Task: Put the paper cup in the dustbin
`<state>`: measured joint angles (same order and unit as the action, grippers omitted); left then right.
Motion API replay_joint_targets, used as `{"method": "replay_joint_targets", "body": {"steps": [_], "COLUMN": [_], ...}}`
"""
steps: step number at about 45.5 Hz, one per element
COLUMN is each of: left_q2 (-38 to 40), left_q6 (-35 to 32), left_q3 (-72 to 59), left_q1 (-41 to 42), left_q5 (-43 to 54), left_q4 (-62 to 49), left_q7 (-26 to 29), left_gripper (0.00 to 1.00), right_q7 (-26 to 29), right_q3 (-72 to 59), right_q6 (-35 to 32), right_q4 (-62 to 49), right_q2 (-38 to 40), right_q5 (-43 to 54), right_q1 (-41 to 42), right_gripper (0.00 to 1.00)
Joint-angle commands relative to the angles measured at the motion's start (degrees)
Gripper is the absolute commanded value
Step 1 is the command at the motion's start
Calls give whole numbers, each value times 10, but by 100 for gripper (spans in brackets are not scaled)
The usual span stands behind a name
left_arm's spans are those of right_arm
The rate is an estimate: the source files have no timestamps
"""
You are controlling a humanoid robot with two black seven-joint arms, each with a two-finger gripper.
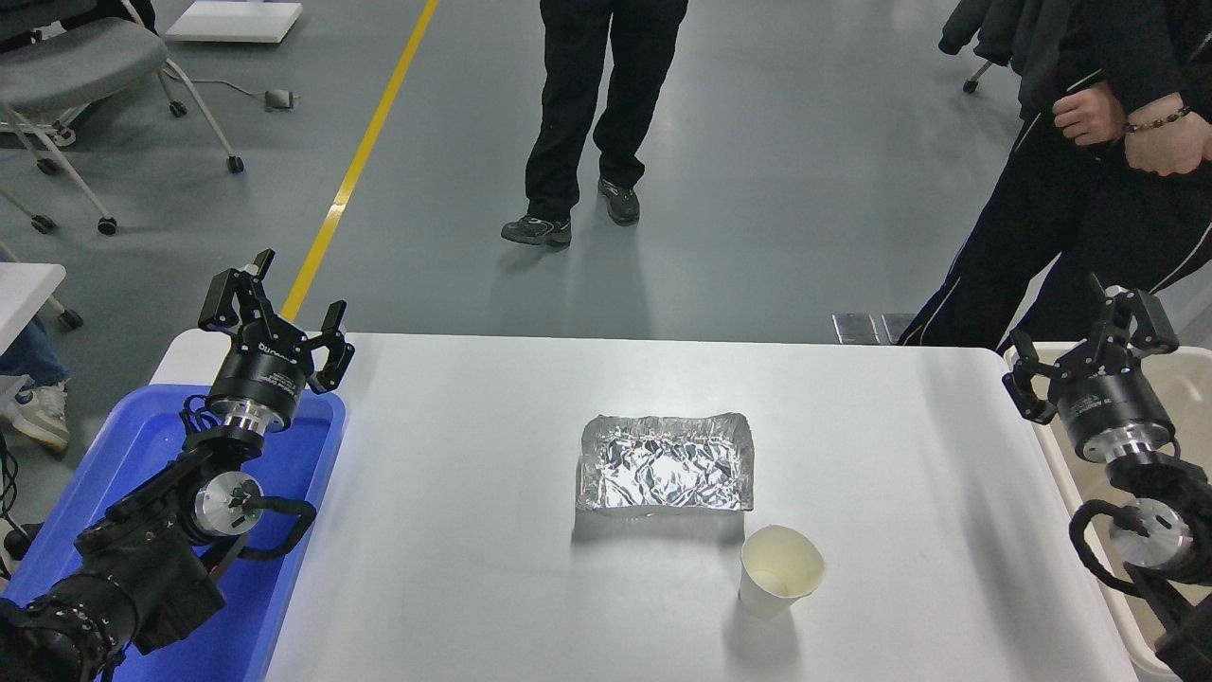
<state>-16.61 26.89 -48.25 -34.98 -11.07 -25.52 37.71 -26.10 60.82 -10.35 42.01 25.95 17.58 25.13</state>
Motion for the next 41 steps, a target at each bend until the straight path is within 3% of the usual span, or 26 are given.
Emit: {"method": "replay_joint_targets", "body": {"steps": [1, 41], "left_q2": [0, 0], "left_q6": [0, 0], "left_q3": [0, 0], "left_q1": [0, 0], "left_q5": [0, 0], "left_q4": [-1, -1], "left_q7": [0, 0], "left_gripper": [100, 100], "right_q7": [0, 0], "right_q3": [-1, -8], "right_q6": [-1, 0], "right_q4": [1, -41], "right_q2": [4, 2], "right_q5": [0, 0], "right_q1": [-3, 12], "right_gripper": [100, 100]}}
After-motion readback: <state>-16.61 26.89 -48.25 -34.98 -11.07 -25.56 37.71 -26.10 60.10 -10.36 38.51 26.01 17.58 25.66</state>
